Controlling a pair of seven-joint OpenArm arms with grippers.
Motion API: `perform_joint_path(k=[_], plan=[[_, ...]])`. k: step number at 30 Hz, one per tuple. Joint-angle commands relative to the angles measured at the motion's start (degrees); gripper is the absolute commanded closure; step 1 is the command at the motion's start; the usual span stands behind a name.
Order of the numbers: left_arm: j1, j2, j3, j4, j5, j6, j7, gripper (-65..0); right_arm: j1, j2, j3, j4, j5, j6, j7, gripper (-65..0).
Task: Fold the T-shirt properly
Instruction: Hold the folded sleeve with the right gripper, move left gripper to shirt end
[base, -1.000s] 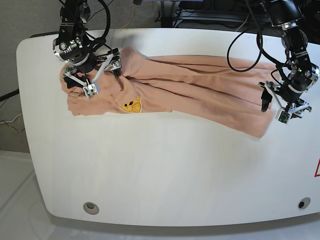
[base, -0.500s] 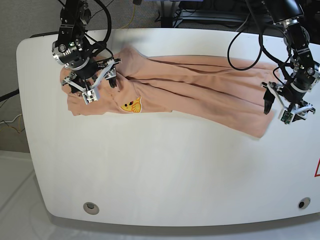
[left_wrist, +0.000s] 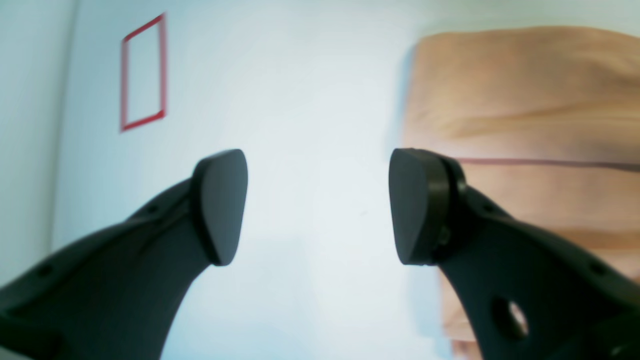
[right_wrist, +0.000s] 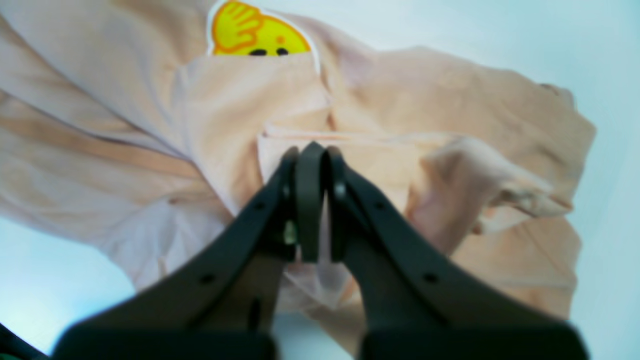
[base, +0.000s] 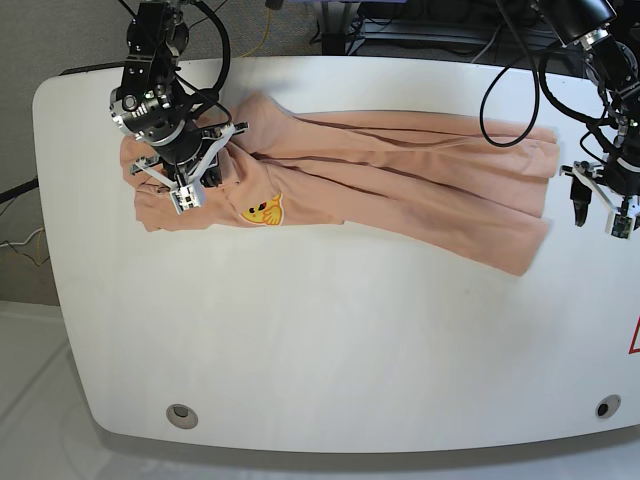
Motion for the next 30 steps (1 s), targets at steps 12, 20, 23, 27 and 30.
perform_joint_path(k=[12,20,23,27,30], plan=[[-1.1,-1.1,-1.5,-14.6,-7.5,0.3,0.4,-42.0,1.6,0.6,0.0,-2.4,0.7,-0.1,1.3,0.0],[-1.1,-1.2,-1.5,-16.9,-16.3,0.3,7.8,-42.3,1.7,0.7,0.0,-2.4,0.6,-0.1,1.3,0.0],[-1.1,-1.2,-1.5,-16.9,-19.4,0.3,11.5,-42.4,1.7,0.7,0.0,-2.4,0.6,-0.1,1.3,0.0],[-1.1,-1.2,-1.7,-16.7,-22.7,0.3,16.5,-42.4,1.7,0.7,0.0,-2.5,0.6,-0.1,1.3,0.0],[-0.9,-1.2,-3.6,-16.6,-25.3,0.3,19.7,-42.4,1.7,0.8,0.0,-2.5,0.6,-0.1,1.3,0.0]])
